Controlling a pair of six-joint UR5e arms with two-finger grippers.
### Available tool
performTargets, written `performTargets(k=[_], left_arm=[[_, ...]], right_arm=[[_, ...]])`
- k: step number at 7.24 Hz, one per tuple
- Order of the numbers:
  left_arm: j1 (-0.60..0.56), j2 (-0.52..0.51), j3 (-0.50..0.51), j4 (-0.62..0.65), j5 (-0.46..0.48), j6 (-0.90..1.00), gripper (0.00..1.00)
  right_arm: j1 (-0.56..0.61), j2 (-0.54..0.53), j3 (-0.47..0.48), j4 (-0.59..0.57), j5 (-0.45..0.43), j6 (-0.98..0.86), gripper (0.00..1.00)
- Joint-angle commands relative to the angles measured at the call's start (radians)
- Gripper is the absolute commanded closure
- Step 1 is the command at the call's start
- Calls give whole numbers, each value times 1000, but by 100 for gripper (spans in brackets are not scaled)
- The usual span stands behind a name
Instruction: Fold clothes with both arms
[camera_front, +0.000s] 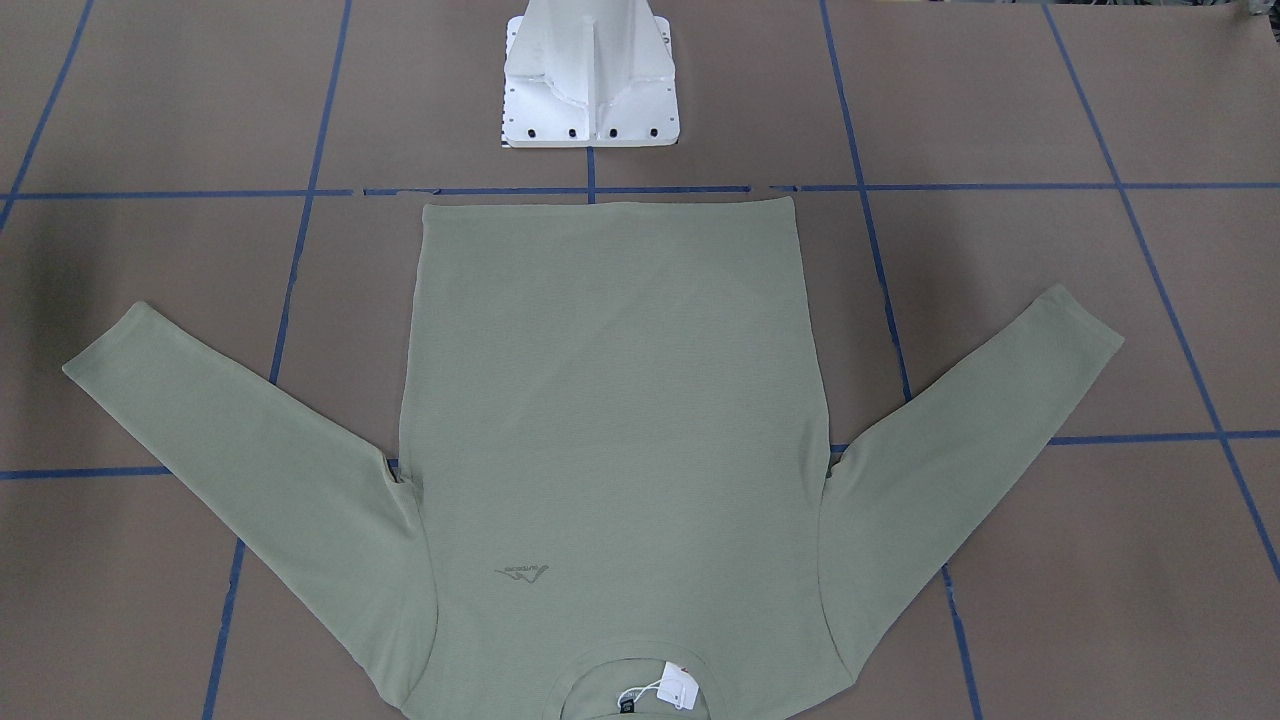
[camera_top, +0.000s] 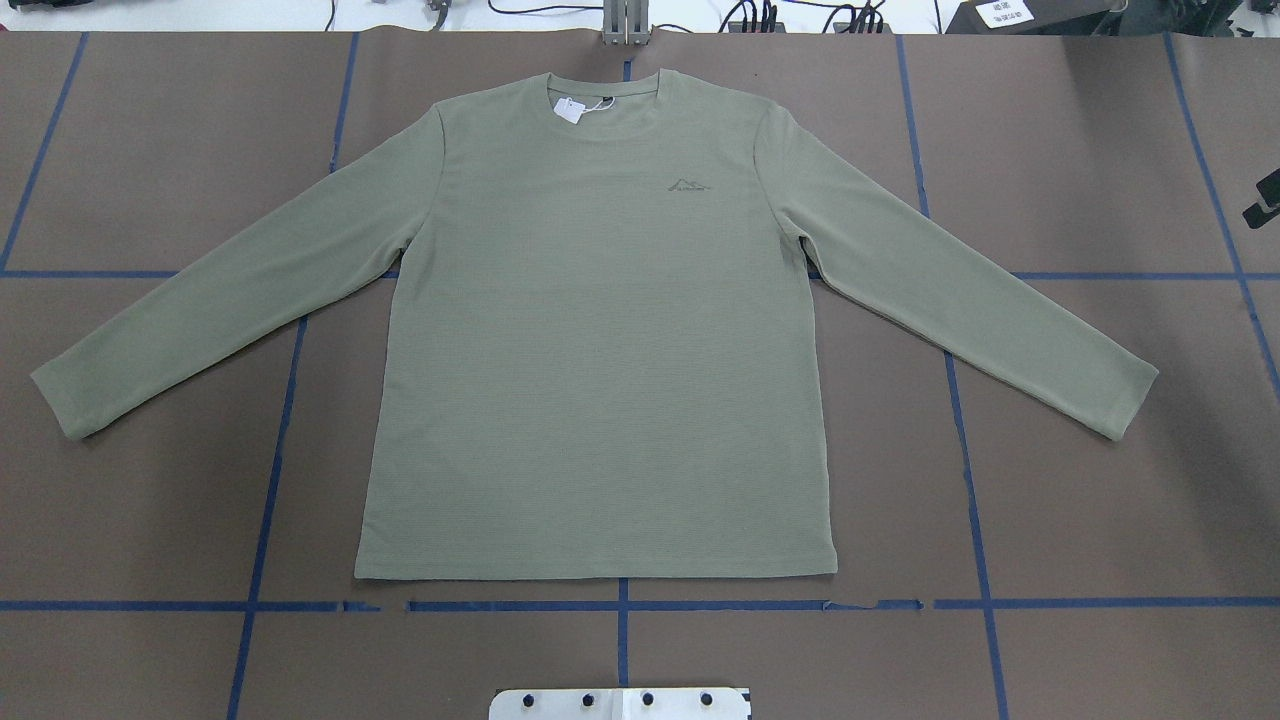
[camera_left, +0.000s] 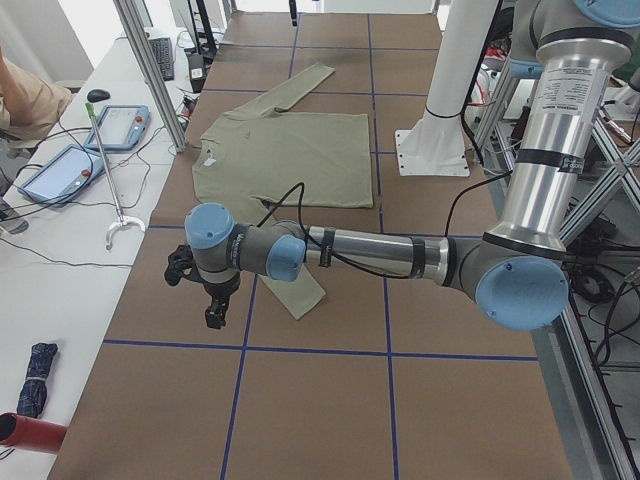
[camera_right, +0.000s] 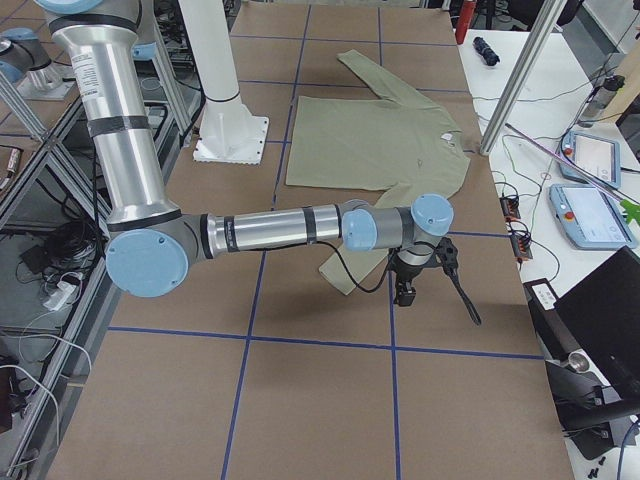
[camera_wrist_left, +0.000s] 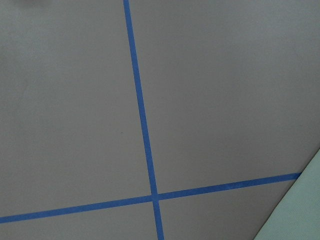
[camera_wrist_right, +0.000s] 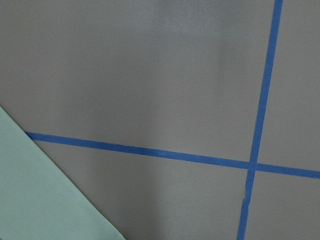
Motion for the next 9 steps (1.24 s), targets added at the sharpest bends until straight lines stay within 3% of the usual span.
performTargets(k=[1,6,7,9], left_arm=[[20,20,-10,-4,-1,7,0],[62,43,-2,-14,-23,6,0],[62,43,-8,-14,-24,3,0],[79,37,-11,-48,-98,1,0]], right_arm=[[0,-16,13,1,23,-1,0],[-23,-2,24,3,21,1,0],[-44,-19,15,49,18,16,0],[-104,-77,-26,260,2,216,0]])
